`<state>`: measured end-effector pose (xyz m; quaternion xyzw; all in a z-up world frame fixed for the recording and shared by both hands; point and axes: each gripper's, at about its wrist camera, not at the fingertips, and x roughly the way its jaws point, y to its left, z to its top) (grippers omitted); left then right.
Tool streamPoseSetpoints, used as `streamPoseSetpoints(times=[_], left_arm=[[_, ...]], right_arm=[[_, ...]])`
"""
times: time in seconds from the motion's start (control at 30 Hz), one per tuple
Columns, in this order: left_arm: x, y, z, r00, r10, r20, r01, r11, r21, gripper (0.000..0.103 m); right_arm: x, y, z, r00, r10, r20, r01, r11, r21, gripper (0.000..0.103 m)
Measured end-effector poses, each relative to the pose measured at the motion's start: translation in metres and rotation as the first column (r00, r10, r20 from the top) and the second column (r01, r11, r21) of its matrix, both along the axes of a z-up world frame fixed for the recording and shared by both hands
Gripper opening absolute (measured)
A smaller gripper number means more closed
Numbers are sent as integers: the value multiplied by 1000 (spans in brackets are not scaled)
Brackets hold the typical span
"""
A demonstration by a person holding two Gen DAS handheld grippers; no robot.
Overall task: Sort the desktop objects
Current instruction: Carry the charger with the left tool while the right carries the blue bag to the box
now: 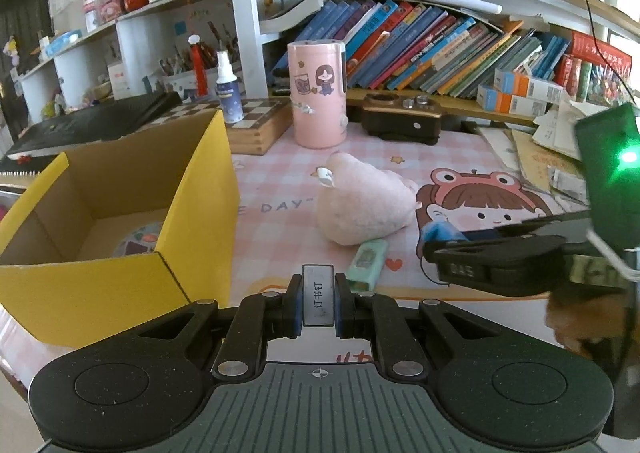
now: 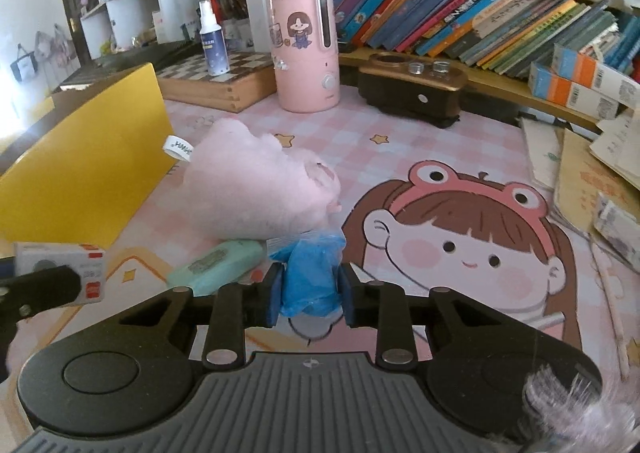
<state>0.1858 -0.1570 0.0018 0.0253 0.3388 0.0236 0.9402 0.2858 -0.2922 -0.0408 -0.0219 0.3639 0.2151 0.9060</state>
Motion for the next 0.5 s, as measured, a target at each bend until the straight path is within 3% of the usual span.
streamPoseSetpoints(times=[0.5], left_arm=[[-29, 13, 4, 999, -38, 24, 39, 998, -39, 13]], right_arm=[[-62, -17, 29, 997, -51, -63, 56, 996, 71, 27]])
